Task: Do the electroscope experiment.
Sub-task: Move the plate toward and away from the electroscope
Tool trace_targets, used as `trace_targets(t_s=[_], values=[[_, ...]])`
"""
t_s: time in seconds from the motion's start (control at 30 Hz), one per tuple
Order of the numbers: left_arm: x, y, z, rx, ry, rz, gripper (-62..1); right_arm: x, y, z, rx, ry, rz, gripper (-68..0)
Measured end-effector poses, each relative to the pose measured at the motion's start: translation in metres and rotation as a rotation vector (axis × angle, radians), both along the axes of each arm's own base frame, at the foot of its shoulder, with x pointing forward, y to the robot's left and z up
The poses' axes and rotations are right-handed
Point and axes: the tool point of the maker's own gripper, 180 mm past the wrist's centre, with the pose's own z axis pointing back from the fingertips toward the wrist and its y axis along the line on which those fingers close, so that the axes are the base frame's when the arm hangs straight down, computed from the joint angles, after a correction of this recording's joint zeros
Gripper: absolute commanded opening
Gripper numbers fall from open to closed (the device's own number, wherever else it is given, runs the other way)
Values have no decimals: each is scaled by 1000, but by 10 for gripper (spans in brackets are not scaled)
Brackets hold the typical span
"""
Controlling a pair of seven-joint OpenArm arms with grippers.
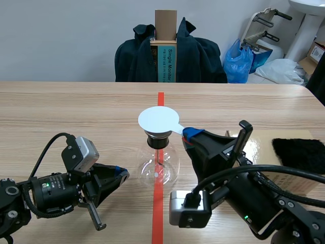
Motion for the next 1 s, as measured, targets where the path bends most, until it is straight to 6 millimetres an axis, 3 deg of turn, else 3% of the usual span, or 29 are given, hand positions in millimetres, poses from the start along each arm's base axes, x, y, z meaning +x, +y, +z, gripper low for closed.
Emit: trace_targets(t_s=[0.4, 1.0], values=[[0, 0, 0, 0, 0, 0, -581, -1, 1, 0, 0, 0, 4, -667], [0, 0, 0, 0, 0, 0, -582, 30, -51, -3, 11, 21, -338, -667]])
